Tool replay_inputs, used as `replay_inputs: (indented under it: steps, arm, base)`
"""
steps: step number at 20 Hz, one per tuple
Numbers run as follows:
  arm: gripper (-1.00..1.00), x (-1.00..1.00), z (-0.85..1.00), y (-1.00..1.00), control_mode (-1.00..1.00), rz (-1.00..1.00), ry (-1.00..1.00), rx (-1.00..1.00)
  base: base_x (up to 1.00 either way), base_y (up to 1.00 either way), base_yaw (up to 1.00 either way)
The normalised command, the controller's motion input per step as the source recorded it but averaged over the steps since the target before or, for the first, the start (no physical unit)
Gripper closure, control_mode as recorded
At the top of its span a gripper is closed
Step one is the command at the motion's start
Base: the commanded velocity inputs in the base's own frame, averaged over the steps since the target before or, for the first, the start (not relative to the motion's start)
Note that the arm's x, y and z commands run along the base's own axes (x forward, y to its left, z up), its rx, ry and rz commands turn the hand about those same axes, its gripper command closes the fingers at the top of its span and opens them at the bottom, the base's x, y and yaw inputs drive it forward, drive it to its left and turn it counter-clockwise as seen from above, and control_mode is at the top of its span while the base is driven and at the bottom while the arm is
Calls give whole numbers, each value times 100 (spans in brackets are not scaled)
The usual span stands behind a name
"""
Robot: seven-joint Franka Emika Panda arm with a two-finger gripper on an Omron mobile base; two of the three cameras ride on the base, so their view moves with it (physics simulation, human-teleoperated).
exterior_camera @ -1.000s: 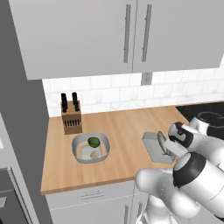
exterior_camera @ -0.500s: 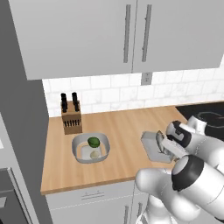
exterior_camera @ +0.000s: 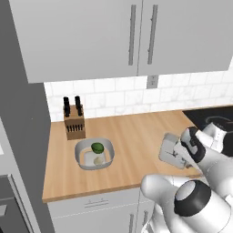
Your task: Take the meat container that has the fish and place it on the second highest rack of the freezer. Then take the vegetable container that has the garlic and avocado and place it on the highest rack of the freezer.
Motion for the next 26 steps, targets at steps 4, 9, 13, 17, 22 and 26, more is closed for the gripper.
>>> replay_inputs:
  steps: [4, 9, 13, 17, 22, 26]
  arm:
    - [100, -24, 32, 0, -100, 1, -18, -3]
    - [100, -20, 51, 0, -100, 5, -6, -6]
    - [100, -42, 79, 2, -100, 11, 16, -10]
    - [100, -54, 59, 46, -100, 13, 10, -10]
    - [100, -45, 45, 43, -100, 12, -2, -3]
    - [100, -28, 57, 1, -100, 8, 0, 0]
  base:
    - [0, 0, 0]
    - [0, 0, 0]
    - [0, 0, 0]
    - [0, 0, 0]
    - [0, 0, 0]
    - [0, 0, 0]
